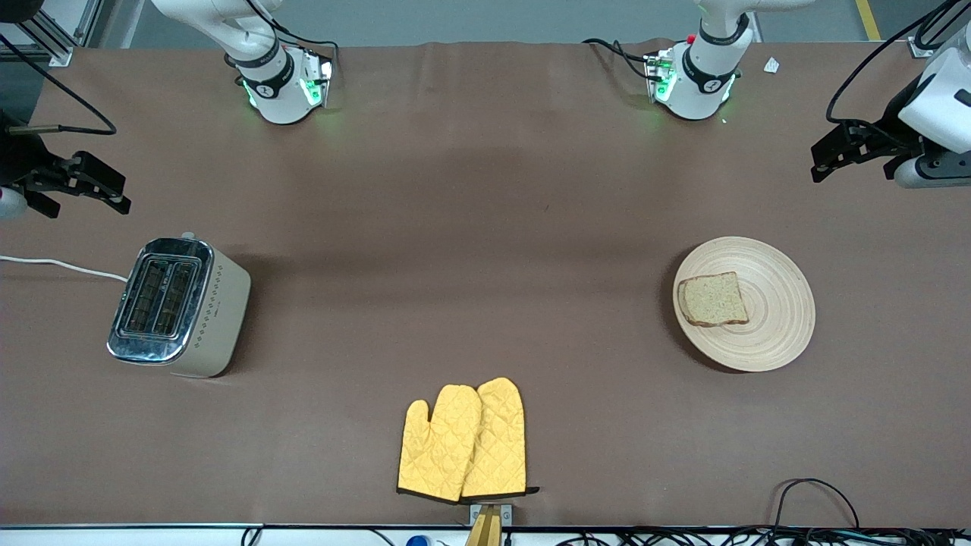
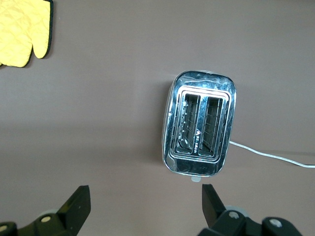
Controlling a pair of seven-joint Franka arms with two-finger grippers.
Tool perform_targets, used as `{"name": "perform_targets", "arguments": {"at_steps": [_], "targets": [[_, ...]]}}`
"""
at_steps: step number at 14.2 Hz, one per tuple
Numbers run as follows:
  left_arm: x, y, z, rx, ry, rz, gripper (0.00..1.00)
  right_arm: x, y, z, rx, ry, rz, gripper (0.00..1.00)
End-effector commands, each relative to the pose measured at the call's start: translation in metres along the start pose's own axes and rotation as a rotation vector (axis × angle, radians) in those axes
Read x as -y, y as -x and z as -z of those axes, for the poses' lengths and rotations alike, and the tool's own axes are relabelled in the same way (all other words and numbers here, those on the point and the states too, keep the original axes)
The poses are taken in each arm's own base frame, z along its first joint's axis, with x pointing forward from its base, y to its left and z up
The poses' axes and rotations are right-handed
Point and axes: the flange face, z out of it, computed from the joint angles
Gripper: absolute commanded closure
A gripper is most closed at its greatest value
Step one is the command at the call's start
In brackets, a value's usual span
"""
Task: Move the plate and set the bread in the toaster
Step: 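Move the left gripper down toward the wooden plate's rim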
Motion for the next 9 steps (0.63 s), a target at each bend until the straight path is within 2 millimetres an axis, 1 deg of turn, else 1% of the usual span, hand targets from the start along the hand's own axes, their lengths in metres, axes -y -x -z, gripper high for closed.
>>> {"name": "perform_targets", "arguments": {"at_steps": [1,5,6,7,9], "targets": [[0.001,-0.001,0.006,0.005,-0.001,0.002,0.0,0.002,0.003,0.002,-0.005,0.01,0.003,0.0],[0.007,-0.002,0.006,0.003,-0.005,-0.004,0.0,0.002,0.003,0.002,-0.005,0.01,0.003,0.0],[0.02,-0.003,0.006,0.005,0.0,0.019,0.0,0.002,0.003,0.002,-0.005,0.01,0.001,0.0],[0.044,-0.007,0.002,0.009,0.012,0.059,0.0,0.002,0.003,0.002,-0.005,0.01,0.001,0.0],[0.085,-0.022,-0.025,0.05,0.094,0.077,0.0,0.001,0.003,0.001,-0.003,0.01,-0.001,0.0]]}}
